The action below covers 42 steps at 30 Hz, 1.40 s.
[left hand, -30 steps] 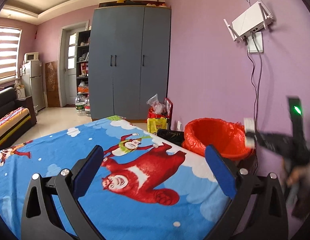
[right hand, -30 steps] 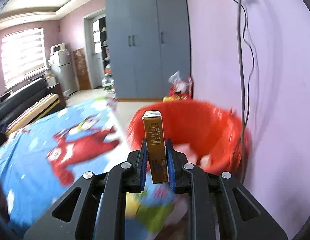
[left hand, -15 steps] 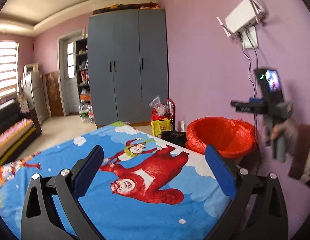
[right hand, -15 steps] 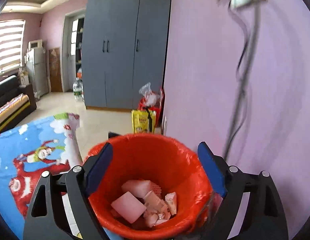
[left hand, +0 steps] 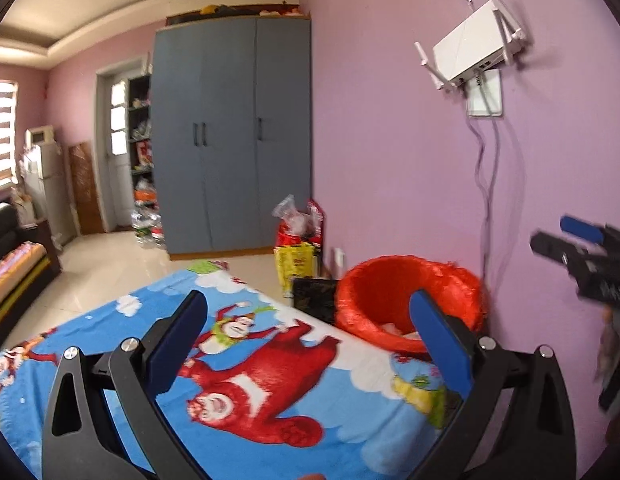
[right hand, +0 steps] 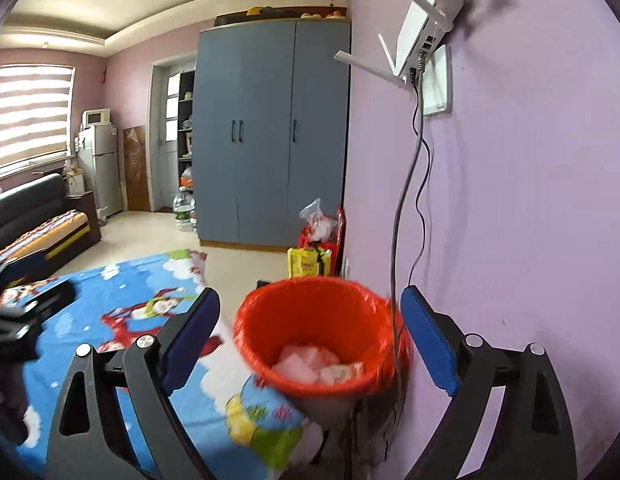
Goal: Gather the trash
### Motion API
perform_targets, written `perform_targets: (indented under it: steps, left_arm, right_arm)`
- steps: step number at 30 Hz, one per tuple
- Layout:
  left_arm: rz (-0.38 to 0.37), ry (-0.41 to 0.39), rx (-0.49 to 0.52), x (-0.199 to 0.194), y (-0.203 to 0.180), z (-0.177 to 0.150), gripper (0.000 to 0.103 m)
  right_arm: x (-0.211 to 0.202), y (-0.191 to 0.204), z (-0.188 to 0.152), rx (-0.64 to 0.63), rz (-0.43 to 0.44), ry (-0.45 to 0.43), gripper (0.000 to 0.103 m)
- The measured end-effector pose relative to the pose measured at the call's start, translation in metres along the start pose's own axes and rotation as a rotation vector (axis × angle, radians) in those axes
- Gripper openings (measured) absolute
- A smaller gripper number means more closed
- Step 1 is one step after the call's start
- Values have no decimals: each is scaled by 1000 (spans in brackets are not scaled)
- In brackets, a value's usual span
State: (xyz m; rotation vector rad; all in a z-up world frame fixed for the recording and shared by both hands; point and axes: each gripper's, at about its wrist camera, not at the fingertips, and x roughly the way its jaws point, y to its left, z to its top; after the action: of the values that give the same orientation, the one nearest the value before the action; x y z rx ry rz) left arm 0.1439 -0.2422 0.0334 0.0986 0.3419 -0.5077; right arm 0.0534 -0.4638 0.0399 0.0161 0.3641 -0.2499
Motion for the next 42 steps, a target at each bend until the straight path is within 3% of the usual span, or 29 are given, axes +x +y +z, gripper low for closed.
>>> perform_targets:
  steps: [5, 8, 14, 42]
  left_arm:
    - [-52, 32, -18, 4, -11, 1, 98]
    - [-40, 47, -29, 0, -19, -3, 98]
    - [-79, -7, -12, -21, -28, 4, 98]
    - [-81, -15, 13, -28, -35, 0, 98]
  right_arm:
    - [-30, -2, -4, 36, -26, 18, 86]
    - [-37, -3, -8, 59, -11, 34, 86]
    - [-46, 7, -10, 37, 5, 34, 86]
    - [-56, 2, -16, 40, -28, 7, 86]
